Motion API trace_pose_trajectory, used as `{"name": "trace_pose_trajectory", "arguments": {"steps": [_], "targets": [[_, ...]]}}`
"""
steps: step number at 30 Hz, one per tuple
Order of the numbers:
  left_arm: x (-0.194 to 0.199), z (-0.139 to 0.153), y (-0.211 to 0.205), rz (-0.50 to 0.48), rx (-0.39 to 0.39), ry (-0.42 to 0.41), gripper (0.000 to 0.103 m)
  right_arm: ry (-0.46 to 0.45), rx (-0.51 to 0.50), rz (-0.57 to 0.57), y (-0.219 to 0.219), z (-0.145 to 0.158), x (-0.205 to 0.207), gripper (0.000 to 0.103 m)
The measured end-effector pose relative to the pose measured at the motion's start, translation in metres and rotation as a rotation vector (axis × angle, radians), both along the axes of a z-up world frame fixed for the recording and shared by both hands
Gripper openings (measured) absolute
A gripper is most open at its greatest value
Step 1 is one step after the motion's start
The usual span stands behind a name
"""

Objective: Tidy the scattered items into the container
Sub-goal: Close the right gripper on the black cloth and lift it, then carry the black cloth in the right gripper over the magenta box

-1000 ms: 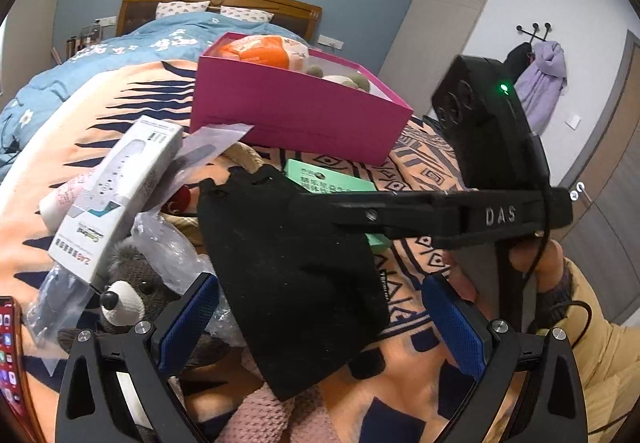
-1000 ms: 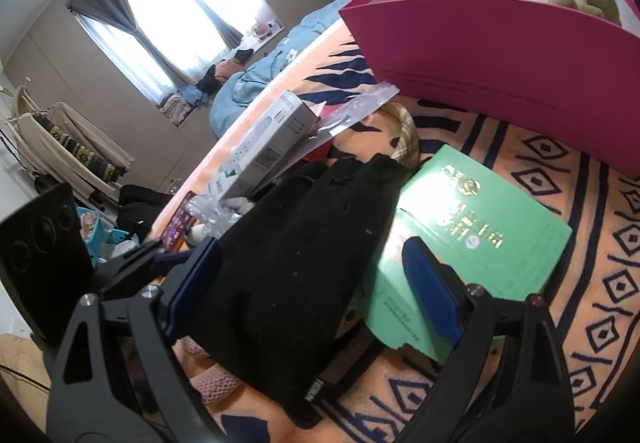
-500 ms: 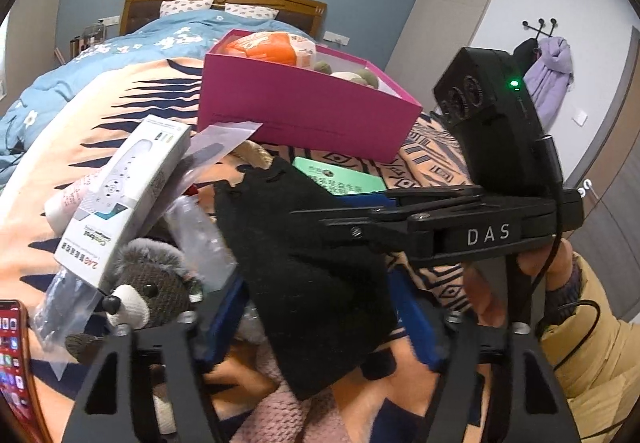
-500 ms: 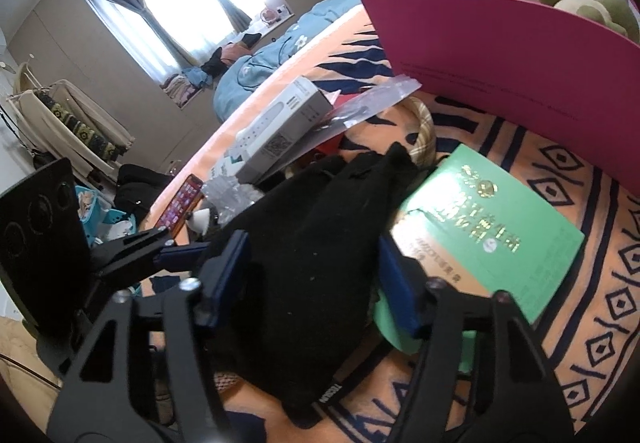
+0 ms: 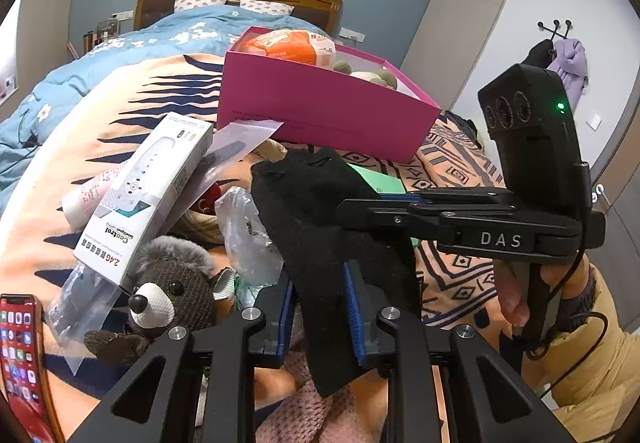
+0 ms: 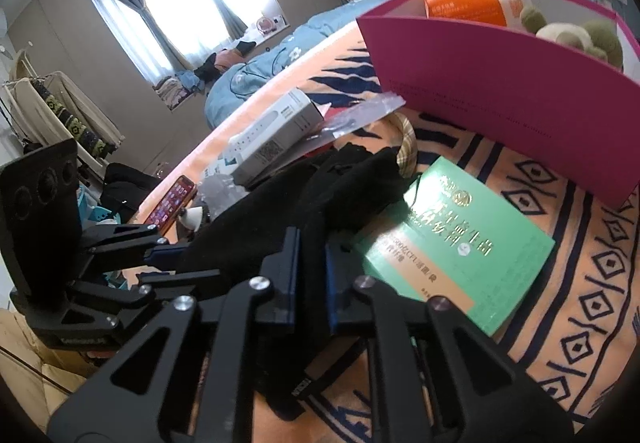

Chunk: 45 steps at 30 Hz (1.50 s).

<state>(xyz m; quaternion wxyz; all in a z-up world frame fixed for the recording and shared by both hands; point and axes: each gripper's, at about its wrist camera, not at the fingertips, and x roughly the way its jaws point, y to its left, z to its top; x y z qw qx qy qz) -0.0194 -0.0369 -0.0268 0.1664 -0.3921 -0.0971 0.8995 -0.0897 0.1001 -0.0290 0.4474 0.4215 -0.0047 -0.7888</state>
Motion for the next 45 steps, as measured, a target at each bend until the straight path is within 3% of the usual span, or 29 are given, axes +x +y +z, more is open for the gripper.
{"name": "trace_pose_trajectory", "arguments": {"steps": [8, 16, 19, 26, 32, 45], "targets": [[0.005, 0.009, 0.0, -0.017, 0.007, 0.024, 0.021, 0.055, -0.036, 0.0, 0.011, 0.019, 0.011, 0.01], [0.007, 0.023, -0.002, -0.029, 0.061, 0.043, 0.021, 0.076, -0.097, -0.008, 0.019, 0.034, 0.015, 0.007], [0.009, 0.031, -0.001, -0.042, 0.06, 0.069, 0.021, 0.081, -0.129, -0.01, 0.024, 0.041, 0.017, 0.007], [0.0, 0.025, 0.007, -0.053, 0.057, 0.04, 0.02, 0.102, -0.144, -0.021, 0.03, 0.05, 0.021, 0.007], [-0.009, 0.025, 0.016, -0.069, 0.057, 0.032, 0.011, 0.112, -0.15, -0.046, 0.04, 0.054, 0.02, 0.007], [-0.04, 0.062, 0.033, -0.123, 0.014, 0.103, 0.008, 0.203, -0.172, -0.112, 0.065, 0.091, 0.008, 0.007]]}}
